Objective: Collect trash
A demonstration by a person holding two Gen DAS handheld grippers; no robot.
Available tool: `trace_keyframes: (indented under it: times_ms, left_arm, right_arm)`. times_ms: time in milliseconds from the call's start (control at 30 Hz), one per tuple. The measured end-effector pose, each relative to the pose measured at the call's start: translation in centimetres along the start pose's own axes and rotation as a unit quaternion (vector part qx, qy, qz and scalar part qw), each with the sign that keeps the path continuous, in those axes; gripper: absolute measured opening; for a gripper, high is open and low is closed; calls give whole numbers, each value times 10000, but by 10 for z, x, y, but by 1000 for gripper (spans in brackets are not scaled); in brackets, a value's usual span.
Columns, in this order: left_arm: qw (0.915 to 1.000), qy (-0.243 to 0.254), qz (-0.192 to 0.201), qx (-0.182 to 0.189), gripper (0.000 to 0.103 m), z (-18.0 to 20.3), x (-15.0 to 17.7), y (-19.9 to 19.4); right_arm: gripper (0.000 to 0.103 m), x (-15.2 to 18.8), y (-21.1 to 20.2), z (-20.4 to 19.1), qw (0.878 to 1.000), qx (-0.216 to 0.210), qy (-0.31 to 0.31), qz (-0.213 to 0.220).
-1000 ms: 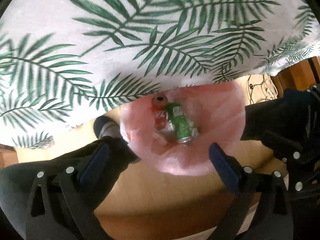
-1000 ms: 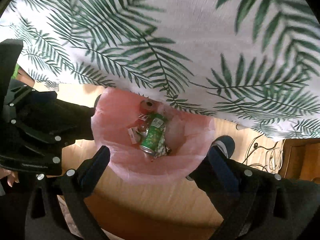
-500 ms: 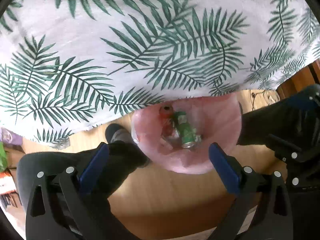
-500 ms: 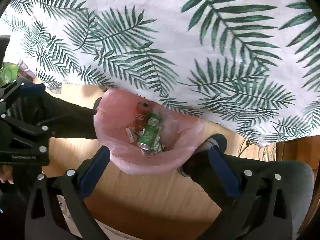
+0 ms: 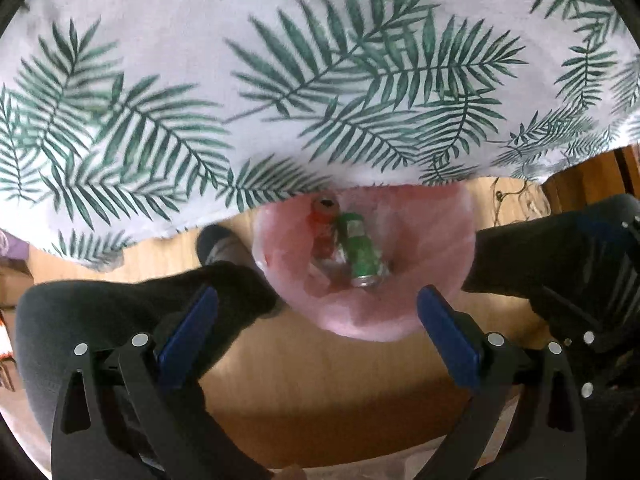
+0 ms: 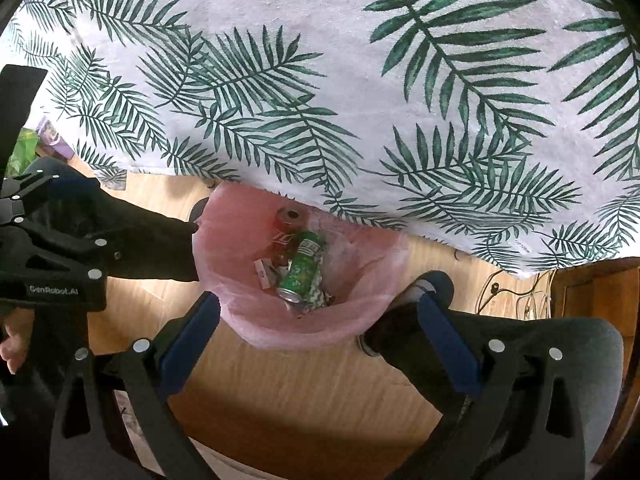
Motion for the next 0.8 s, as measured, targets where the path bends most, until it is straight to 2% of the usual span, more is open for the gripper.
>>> trace_keyframes:
  times_ms: [233,567,800]
  left_arm:
    - [10000,33,29,-56,97,1,5,2]
    - [9999,41,-129,44,97,6,5,6]
    - [9997,-30,-232,-109,97,1,3,9]
  right_arm:
    - [98,2,2,-6,10000,6,-32,-17]
    - [98,0,3,-6,10000,-4,-45,-18]
    - [98,-2,5,-6,10000,-11,-56,-28]
Point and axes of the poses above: each gripper's, at about its wrist camera, not at the fingertips, and y roughly the way its jaws point, z to its right, x to its underside, the point moved 8 cm from there along y, roughly the way its jaws point, and after that the axes turned 10 degrees about -z, right-handed, at the moved point
